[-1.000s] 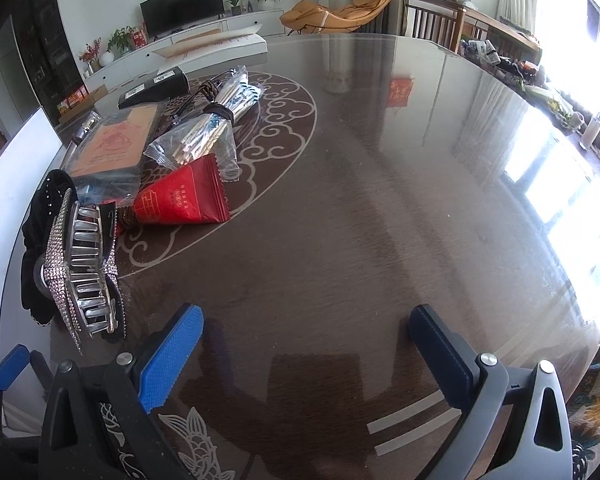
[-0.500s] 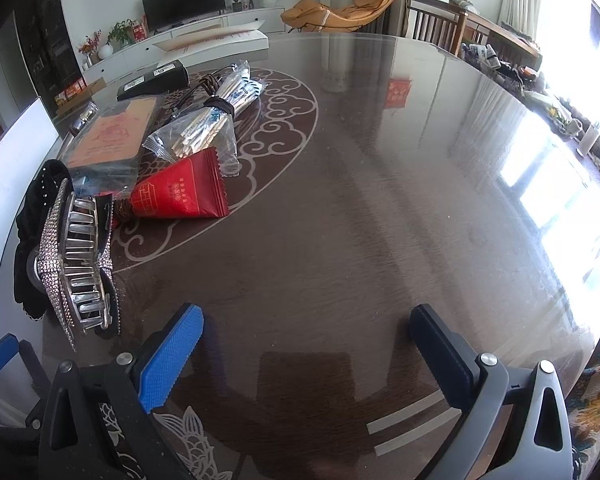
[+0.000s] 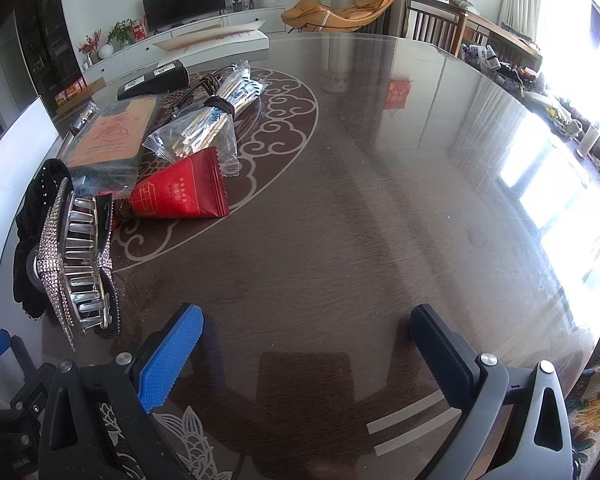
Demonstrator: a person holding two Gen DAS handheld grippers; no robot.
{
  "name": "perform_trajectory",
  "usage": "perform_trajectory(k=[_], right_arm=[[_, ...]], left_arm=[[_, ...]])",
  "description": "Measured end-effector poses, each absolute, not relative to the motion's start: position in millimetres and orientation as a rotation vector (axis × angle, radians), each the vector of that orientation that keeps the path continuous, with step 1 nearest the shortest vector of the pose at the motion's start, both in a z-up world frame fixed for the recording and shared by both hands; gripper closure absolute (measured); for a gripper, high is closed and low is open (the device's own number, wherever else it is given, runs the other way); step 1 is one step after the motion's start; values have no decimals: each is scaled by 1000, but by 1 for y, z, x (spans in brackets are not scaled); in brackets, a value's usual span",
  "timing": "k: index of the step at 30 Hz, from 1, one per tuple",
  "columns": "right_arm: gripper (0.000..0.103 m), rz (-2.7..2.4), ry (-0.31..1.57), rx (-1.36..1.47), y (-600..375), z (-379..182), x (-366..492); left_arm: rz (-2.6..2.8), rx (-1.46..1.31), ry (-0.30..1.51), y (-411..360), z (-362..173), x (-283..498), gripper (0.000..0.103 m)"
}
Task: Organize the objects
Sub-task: 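Move the left tool toward the black knit hats in the pile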
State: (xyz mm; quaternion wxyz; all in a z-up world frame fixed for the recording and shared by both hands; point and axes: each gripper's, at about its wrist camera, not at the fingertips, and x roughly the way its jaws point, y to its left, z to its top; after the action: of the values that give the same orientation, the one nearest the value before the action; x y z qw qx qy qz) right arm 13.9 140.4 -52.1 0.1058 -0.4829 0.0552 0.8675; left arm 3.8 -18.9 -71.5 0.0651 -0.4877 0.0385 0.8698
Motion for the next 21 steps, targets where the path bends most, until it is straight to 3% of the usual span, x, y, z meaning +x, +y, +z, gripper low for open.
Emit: perform_trajectory(k=[21], right_arm=[[0, 2556, 163, -1422, 140, -52, 14]], left_arm=[[2641, -1470, 108, -23, -72, 2, 0]])
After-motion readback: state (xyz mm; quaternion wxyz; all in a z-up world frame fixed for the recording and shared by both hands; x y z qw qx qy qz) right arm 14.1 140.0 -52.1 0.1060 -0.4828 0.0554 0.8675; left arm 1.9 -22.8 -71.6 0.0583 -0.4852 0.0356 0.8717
